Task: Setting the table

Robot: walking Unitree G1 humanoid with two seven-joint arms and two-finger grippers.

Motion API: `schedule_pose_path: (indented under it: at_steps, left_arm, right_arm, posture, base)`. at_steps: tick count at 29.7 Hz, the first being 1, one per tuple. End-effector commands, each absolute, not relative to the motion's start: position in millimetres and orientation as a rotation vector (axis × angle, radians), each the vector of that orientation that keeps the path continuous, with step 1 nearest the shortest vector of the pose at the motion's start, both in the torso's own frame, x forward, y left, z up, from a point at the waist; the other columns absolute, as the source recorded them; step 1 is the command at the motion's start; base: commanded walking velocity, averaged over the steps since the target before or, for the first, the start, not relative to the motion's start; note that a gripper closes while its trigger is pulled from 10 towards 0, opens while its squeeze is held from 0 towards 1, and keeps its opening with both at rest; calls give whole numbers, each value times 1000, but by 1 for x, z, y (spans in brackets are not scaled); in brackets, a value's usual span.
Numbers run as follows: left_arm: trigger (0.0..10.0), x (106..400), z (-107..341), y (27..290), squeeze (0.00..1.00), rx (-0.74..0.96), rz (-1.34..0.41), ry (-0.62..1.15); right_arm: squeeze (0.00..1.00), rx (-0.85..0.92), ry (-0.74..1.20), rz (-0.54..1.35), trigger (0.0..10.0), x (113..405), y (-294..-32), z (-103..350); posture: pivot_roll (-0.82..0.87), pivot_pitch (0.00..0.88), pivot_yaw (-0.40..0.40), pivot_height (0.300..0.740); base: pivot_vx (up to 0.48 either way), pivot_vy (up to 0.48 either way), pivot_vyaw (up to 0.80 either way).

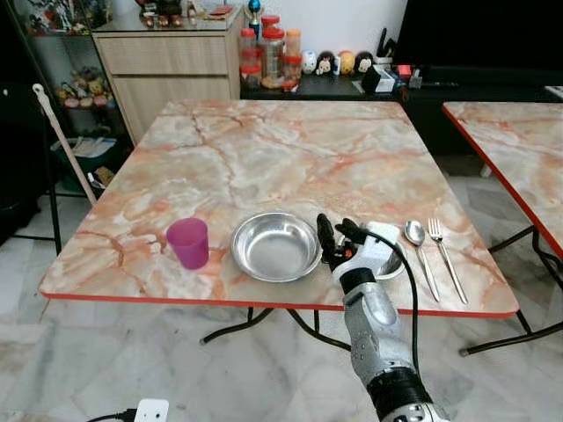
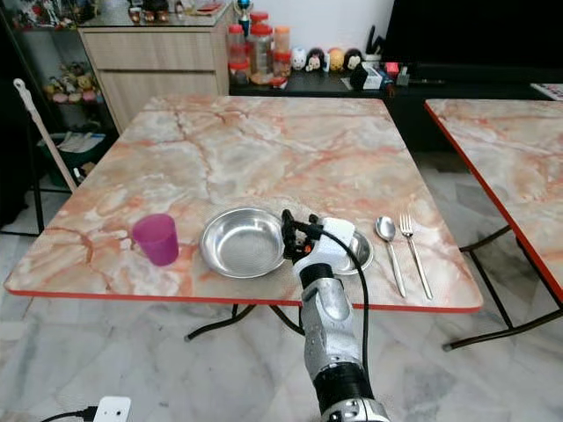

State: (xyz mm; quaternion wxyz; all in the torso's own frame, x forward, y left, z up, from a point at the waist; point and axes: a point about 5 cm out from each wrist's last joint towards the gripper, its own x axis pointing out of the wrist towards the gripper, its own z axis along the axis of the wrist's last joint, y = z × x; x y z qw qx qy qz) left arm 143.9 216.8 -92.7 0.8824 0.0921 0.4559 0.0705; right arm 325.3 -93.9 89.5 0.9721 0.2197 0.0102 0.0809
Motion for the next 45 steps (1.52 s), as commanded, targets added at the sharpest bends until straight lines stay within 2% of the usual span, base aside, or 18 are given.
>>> schedule_pose_path:
  at_steps: [1, 6, 17, 45]
  left_arm:
    - [10000, 142, -93, 218, 0, 204, 134, 959]
    - [10000, 141, -94, 218, 0, 203, 135, 958]
    - [10000, 145, -92, 216, 0, 192, 140, 948]
    - [10000, 144, -93, 217, 0, 193, 143, 945]
  right_arm:
    - [0, 528, 55, 168, 10000, 321, -73, 91]
    - [0, 527, 88, 196, 10000, 314, -70, 102]
    - [0, 448, 202, 191, 10000, 322, -77, 99]
    - [0, 534, 302, 182, 10000, 319, -74, 92]
  posture:
    - [84, 47, -4, 740]
    - [85, 51, -6, 740]
    - [92, 40, -16, 740]
    - [100, 44, -18, 740]
  base:
    - [0, 0, 0]
    - [0, 0, 0]
    - [0, 0, 0]
    - [0, 0, 0]
